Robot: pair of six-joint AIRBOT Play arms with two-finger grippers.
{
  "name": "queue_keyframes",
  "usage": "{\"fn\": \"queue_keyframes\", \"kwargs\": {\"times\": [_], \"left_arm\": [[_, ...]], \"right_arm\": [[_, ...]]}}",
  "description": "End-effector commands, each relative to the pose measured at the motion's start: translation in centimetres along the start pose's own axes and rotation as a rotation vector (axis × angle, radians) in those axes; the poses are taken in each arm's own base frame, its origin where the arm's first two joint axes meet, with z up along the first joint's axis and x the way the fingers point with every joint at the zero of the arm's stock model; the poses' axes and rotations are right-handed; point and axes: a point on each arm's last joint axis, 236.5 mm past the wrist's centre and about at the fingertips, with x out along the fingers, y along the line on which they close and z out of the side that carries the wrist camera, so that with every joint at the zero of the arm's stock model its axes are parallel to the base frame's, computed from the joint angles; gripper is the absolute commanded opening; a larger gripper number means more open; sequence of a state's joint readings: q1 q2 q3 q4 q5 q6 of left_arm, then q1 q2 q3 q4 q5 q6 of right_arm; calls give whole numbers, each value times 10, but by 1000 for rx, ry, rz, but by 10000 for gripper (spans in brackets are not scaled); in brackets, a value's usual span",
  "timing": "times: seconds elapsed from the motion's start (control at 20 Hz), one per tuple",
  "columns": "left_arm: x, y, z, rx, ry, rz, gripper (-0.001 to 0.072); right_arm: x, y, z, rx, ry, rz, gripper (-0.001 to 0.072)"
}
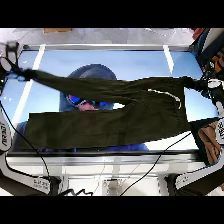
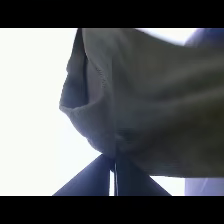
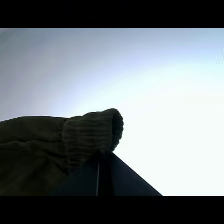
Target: Fold the clothes and pants, and hang the long-sleeved shirts on hangers.
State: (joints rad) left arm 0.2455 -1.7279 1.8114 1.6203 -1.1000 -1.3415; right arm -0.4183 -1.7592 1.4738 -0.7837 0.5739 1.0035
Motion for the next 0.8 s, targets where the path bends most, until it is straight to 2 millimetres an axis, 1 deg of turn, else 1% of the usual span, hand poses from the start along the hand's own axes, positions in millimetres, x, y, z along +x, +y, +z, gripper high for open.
{"fn": "queue_keyframes", "kwargs": {"times": [0.0,0.05,0.1,0.15,0.2,0.25,0.3,0.5,0.55,0.6,0.65,0.75], "left_arm": [[43,6,-104,-65,397,-23,27],[53,8,-121,-119,459,-24,214],[59,8,-130,-149,491,-23,588],[63,9,-133,-182,499,-15,706],[65,10,-132,-196,490,-9,709],[65,11,-127,-201,469,-5,709],[65,13,-121,-212,442,2,708],[55,25,-86,-283,293,46,699],[52,31,-81,-296,271,66,694],[49,36,-81,-309,271,90,650],[49,38,-87,-332,290,100,639],[50,34,-102,-413,347,69,640]], "right_arm": [[0,2,-2,-2,11,6,27],[0,2,-4,-2,16,8,27],[0,3,-4,-2,18,10,27],[0,2,-4,-5,18,8,58],[0,1,-4,-9,17,4,238],[0,0,-3,-15,15,-1,461],[0,-2,-4,-27,19,-9,564],[-2,-7,-9,-79,42,-32,563],[-3,-8,-8,-94,44,-39,563],[-4,-9,-8,-105,47,-44,562],[-5,-9,-9,-116,52,-47,562],[-6,-9,-11,-123,63,-46,561]]}}
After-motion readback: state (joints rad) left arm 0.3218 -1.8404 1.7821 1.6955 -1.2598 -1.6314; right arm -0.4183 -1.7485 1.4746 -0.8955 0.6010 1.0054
